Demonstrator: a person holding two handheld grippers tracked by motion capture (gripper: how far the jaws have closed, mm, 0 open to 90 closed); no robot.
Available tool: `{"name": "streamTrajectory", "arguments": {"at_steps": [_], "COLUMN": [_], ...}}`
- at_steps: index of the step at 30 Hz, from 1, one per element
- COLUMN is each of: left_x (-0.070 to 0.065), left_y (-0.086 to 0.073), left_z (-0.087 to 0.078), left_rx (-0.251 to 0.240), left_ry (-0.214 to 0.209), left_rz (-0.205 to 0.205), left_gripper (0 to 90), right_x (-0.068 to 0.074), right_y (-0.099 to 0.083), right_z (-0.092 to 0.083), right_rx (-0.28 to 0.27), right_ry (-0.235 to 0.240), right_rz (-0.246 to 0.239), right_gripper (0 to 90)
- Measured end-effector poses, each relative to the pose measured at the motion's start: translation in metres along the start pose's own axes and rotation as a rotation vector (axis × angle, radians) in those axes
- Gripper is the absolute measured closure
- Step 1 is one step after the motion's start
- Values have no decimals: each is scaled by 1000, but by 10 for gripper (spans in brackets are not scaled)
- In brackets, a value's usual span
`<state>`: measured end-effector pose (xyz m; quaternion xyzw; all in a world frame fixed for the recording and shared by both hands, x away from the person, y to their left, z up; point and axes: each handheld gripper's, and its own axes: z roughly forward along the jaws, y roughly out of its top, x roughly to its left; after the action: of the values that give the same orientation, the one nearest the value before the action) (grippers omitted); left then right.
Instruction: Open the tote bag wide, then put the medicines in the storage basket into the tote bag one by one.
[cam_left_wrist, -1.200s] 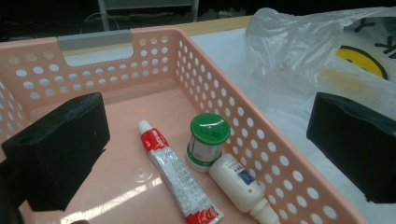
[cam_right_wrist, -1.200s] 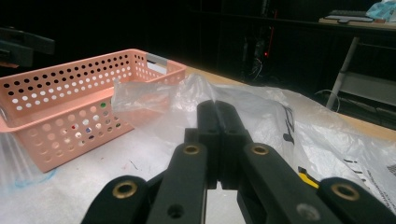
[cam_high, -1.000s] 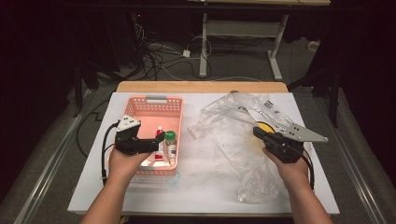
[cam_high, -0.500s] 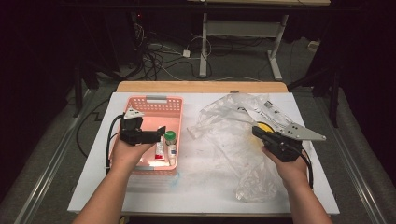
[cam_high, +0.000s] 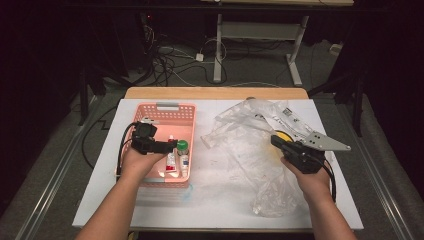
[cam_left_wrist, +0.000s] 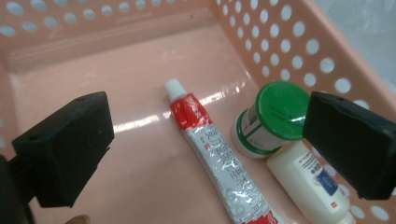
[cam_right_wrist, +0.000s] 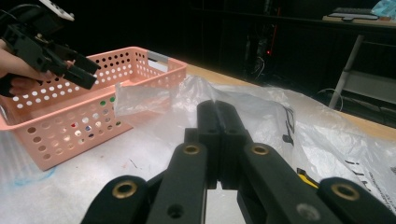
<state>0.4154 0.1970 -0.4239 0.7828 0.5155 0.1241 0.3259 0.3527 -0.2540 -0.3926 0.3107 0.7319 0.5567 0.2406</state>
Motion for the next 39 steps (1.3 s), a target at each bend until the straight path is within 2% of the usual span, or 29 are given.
{"name": "streamTrajectory", "arguments": {"at_steps": [7, 12, 19, 28, 35, 39], "left_x": [0, 2, -3, -4, -4, -2], "left_y": [0, 0, 1, 3, 9, 12], "left_z": [10, 14, 24, 36, 42, 44], "left_rx": [98, 136, 222, 327, 374, 396], "left_ry": [16, 5, 22, 36, 46, 59], "left_rz": [-12, -20, 25, 17, 26, 25], "left_gripper": [114, 175, 230, 276, 304, 363], "right_x": [0, -1, 1, 1, 1, 1], "right_y": [0, 0, -3, -4, -5, -5], "right_z": [0, 2, 3, 3, 4, 4], "right_rx": [-1, 2, 15, 21, 26, 28], "right_ry": [0, -6, -4, -8, -5, -5], "right_rz": [-2, 5, -3, -1, -11, -11], "right_gripper": [900, 900, 900, 900, 900, 900]}}
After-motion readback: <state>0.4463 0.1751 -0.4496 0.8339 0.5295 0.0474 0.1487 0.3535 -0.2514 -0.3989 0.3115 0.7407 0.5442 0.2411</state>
